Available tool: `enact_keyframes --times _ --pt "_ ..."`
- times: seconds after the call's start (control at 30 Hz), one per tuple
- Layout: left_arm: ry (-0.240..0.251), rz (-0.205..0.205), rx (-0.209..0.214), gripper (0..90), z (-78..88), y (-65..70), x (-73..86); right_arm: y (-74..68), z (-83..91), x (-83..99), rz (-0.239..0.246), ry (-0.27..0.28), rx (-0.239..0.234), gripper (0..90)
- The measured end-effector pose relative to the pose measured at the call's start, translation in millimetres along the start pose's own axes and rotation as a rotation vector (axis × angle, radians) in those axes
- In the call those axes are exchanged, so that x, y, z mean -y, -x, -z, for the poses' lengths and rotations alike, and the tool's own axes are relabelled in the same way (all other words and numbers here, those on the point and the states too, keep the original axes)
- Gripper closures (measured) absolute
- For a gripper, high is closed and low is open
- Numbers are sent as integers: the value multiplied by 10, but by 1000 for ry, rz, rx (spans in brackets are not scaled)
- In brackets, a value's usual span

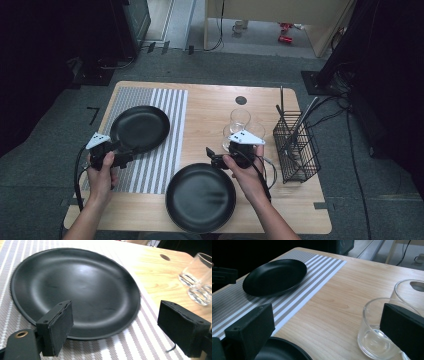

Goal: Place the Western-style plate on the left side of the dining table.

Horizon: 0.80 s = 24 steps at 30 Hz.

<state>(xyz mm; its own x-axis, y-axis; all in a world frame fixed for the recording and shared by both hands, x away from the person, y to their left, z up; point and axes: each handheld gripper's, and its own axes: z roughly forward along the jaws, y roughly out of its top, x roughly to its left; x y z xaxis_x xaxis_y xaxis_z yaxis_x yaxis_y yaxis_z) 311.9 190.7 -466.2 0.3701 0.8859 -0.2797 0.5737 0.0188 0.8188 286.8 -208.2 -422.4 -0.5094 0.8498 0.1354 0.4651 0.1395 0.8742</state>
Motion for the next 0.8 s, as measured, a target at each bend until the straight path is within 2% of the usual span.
enact_keyframes --times 0.17,0.3,0.43,0.47,0.67,0.8 --pt "3 -37 16 134 48 195 39 3 112 62 7 7 5 0" --pt "12 -45 39 134 102 338 91 12 196 117 7 9 12 0" --pt "-19 -85 49 134 117 494 241 -23 286 198 44 -16 6 0" --pt "-25 -91 48 134 119 522 283 -33 306 220 41 -18 -1 0" --pt "-54 -65 65 134 122 570 486 -78 410 433 51 -43 -8 0" --pt "-77 -75 59 134 133 576 591 -64 467 582 28 -52 -9 0"
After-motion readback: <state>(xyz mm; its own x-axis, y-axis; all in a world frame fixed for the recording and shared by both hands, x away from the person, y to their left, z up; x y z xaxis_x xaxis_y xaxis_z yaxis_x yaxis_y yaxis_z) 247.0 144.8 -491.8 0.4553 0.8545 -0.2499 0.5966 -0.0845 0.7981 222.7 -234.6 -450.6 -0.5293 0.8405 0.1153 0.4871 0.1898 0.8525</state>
